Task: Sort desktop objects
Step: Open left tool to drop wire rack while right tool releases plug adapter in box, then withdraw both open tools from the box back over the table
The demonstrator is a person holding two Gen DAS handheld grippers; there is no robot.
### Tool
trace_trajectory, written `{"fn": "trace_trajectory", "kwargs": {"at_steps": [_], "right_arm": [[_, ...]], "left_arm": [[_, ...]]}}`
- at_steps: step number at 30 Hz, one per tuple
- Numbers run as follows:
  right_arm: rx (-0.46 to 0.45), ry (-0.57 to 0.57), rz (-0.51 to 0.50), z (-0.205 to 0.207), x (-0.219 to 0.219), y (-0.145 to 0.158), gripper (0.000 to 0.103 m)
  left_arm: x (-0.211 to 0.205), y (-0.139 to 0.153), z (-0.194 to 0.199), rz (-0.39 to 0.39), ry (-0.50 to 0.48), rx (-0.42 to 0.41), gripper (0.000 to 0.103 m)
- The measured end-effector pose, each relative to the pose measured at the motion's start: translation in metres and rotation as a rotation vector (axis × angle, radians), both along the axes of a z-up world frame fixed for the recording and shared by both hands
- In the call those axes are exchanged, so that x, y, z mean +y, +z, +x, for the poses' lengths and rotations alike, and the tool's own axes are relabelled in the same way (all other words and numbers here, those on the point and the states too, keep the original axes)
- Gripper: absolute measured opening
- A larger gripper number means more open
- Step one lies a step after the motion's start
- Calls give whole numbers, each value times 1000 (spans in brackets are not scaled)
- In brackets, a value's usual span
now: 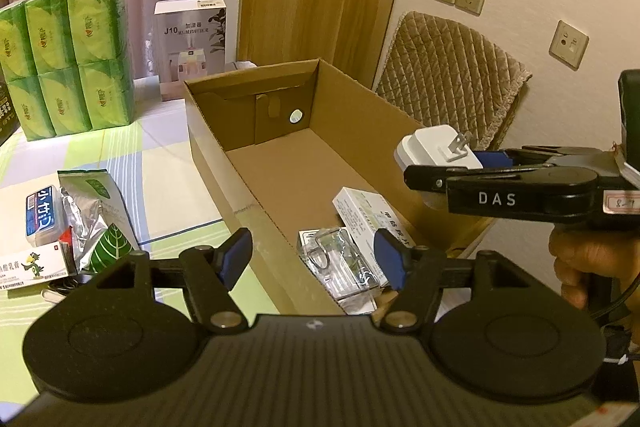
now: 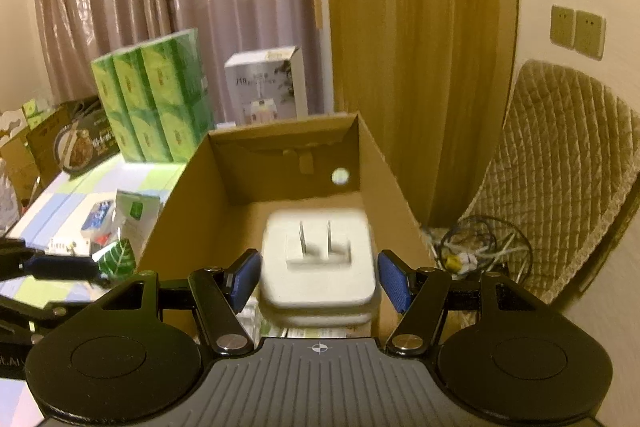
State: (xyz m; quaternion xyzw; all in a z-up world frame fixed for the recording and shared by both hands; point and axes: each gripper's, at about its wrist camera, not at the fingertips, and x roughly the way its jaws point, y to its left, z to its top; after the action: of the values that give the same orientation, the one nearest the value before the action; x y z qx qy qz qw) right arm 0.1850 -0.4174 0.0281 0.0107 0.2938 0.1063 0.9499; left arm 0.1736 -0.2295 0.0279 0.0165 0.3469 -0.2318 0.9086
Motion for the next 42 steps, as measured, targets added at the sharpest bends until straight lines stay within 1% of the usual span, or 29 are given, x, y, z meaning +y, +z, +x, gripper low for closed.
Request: {"fn": "trace_trajectory", "kwargs": {"at_steps": [1, 2, 6, 13, 19, 25, 32, 36, 42], "right_arm": [[-4, -1, 6, 0, -1, 1, 71], [-7, -3, 12, -1, -2, 2, 73], [-13, -16, 21, -6, -6, 3, 74], [4, -51, 49, -20, -16, 3, 75], [16, -57, 58, -35, -17, 4, 78], [24, -45, 57, -49, -8, 5, 83], [30, -12, 56, -65, 11, 5, 90], [32, 6, 56, -72, 22, 7, 92], [34, 37, 48, -80, 38, 8, 96]], "left_arm": [[0, 0, 0, 0, 1, 0, 63], [1, 0, 0, 0, 2, 0, 63], [3, 0, -1, -3, 6, -1, 64], [9, -1, -4, -7, 18, 2, 66], [15, 0, -11, -15, 27, 6, 68], [24, 0, -22, -21, 36, 13, 69], [42, 0, -36, -33, 61, 21, 76], [54, -1, -44, -34, 78, 28, 78], [75, -2, -54, -33, 114, 35, 85]]}}
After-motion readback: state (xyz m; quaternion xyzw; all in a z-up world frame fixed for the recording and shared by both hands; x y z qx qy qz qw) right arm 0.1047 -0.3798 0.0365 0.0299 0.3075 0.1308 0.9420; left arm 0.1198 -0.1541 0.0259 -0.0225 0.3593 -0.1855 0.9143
